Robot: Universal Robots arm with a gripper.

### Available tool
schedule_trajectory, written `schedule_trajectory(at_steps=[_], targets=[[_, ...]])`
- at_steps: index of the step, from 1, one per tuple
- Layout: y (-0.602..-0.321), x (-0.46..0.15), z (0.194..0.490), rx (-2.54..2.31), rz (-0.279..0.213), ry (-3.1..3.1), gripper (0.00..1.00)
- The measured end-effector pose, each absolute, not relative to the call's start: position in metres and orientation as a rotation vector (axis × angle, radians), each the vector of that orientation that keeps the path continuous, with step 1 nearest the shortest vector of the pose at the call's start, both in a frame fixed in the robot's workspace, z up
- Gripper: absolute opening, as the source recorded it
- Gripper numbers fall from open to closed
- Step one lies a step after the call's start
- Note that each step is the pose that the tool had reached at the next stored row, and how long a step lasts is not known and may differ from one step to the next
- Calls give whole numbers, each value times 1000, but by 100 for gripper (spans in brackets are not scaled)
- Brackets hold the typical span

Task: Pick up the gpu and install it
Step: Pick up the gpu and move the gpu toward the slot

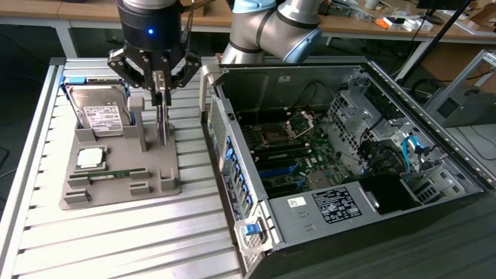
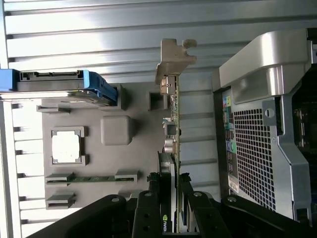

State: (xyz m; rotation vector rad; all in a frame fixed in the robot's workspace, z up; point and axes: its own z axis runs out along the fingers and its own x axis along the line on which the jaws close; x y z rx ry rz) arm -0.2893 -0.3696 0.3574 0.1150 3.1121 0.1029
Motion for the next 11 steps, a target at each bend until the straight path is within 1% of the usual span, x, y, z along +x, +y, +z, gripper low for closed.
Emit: schedule_trajectory(at_steps=[11], targets=[[-370,-289,375,115,103,3112,27]])
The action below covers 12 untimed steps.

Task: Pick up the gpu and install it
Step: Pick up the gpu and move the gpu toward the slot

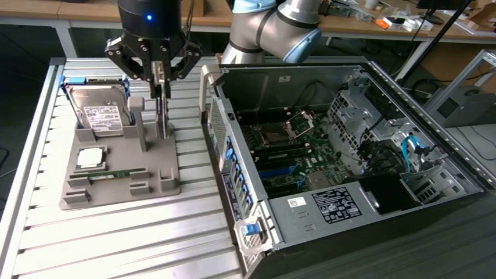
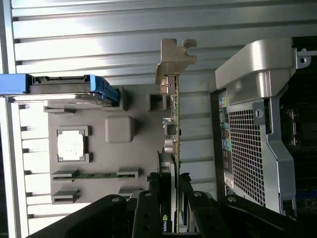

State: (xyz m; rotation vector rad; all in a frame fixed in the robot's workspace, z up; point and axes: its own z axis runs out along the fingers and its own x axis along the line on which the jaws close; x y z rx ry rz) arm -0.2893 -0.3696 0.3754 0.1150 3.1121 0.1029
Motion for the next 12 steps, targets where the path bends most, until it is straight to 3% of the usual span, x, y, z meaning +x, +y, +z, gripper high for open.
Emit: schedule_trajectory(at_steps=[12], targets=[[-370,-289,400,115,103,3112,27]])
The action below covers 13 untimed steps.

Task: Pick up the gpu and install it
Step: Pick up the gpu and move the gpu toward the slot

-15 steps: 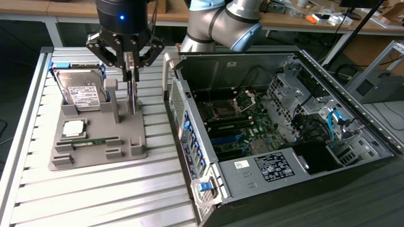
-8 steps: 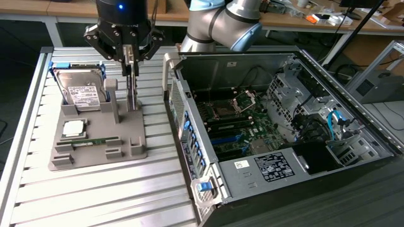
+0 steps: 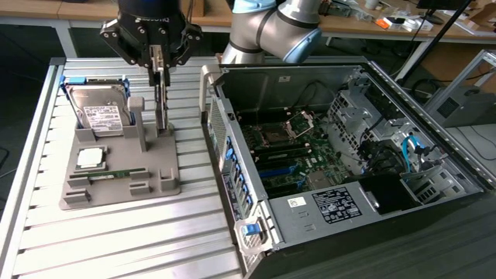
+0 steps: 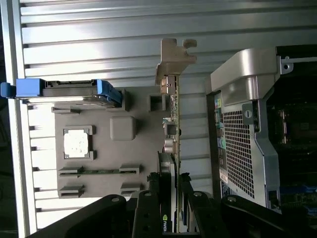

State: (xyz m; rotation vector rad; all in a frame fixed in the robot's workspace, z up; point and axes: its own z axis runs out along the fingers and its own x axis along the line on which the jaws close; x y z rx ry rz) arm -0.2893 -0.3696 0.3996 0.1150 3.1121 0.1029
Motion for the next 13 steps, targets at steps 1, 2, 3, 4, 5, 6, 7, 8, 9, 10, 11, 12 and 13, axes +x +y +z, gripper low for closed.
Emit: schedule_trajectory(at_steps=[1,2,3,4,5,6,7,8,9,10,11,12,13], targets=[[-370,-289,401,115,103,3112,27],[-370,-289,403,115,103,3112,27],[-370,-289,405,115,103,3112,27],[-370,-289,407,115,103,3112,27],[-370,-289,409,115,103,3112,27],[-370,-289,411,115,103,3112,27],[-370,-289,413,115,103,3112,27],[-370,-289,414,115,103,3112,27],[-370,-289,416,115,103,3112,27],[-370,-289,418,115,103,3112,27],[-370,-289,420,115,103,3112,27],[-370,-289,422,115,103,3112,27],[-370,-289,424,115,103,3112,27]])
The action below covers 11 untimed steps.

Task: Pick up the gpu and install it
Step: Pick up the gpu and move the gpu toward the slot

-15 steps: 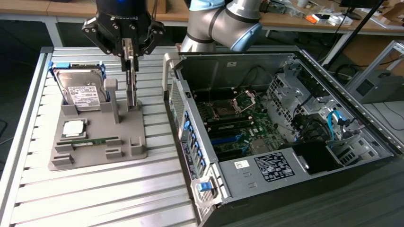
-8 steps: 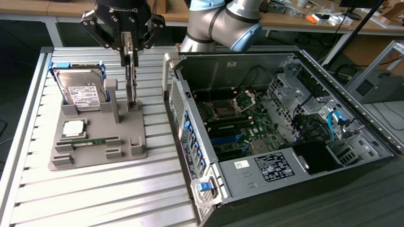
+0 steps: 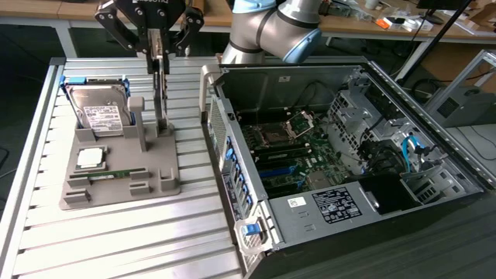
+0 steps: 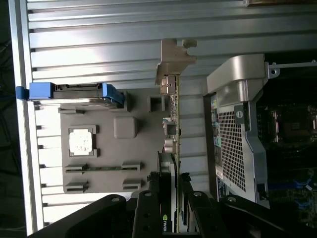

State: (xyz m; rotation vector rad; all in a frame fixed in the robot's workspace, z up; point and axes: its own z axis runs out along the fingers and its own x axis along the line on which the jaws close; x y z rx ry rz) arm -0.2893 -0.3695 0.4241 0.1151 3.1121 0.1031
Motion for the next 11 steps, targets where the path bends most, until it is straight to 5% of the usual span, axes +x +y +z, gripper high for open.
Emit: schedule_trajectory(at_steps=[11], targets=[[-370,-289,442,115,103,3112,27]])
